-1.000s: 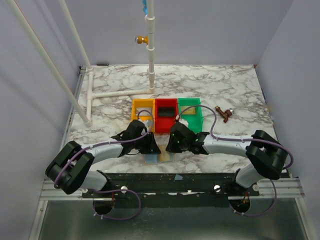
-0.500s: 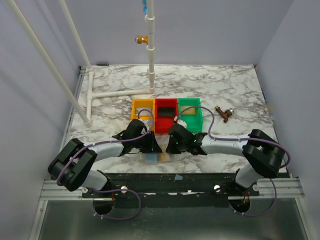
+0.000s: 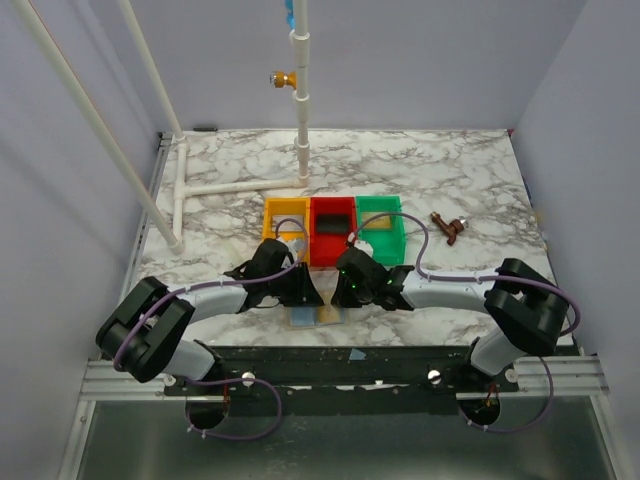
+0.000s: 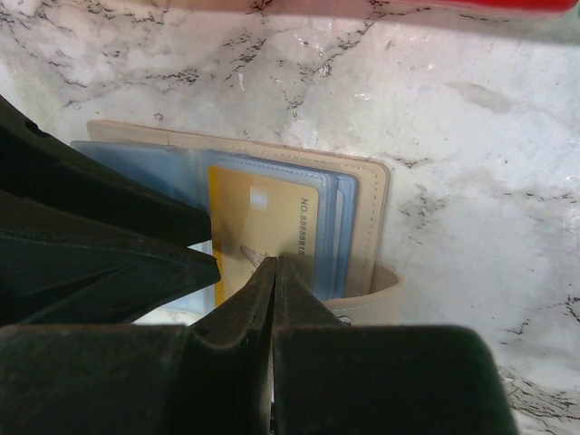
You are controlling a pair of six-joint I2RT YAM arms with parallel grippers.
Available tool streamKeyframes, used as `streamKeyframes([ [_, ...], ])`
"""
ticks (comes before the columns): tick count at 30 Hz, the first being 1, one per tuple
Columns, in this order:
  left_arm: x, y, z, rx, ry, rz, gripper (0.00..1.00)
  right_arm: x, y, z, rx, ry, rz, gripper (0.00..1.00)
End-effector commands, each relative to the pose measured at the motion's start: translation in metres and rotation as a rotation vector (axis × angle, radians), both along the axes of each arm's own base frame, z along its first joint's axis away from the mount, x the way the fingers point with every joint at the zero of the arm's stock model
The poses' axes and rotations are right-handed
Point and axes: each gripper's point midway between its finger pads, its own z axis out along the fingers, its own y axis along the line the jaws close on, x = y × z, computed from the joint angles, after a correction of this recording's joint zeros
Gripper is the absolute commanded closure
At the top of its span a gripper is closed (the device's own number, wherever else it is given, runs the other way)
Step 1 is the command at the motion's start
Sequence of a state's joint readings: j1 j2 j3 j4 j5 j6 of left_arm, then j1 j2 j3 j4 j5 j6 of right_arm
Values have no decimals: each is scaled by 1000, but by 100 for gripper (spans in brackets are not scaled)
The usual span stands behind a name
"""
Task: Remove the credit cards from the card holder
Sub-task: Remove the credit card from the card holder.
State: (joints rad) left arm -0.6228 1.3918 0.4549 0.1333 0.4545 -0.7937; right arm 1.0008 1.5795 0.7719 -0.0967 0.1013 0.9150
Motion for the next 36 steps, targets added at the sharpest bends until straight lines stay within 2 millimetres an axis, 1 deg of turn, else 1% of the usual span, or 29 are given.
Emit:
streamKeyframes([
  [1, -6, 5, -7, 17, 8, -14, 67, -11, -20, -24, -101, 33, -6, 96],
  [9, -8, 5, -10, 16, 22, -18, 67, -12, -21, -26, -101, 39, -11, 97],
  [12, -7, 4, -7, 8, 14, -21, 64, -12, -20, -25, -99, 38, -8, 97],
  [15, -8, -2, 0, -30, 22, -34, 64, -12, -19, -26, -99, 41, -6, 97],
  [19, -9, -9, 15, -100, 24, -42, 64, -13, -18, -26, -98, 40, -2, 97],
  [24, -6, -9, 35, -160, 3, -27, 64, -13, -19, -27, -99, 42, -2, 97],
  [28, -4, -9, 43, -176, -5, -31, 66, -13, -17, -27, -98, 44, 1, 97],
  [31, -4, -5, 38, -148, -4, -23, 66, -13, -18, -29, -102, 46, -4, 97],
  [33, -4, 1, 29, -107, -4, -8, 65, -14, -20, -29, -105, 47, -7, 97],
  [36, -7, 3, 19, -100, 16, -8, 65, -14, -23, -29, -109, 46, -11, 97],
])
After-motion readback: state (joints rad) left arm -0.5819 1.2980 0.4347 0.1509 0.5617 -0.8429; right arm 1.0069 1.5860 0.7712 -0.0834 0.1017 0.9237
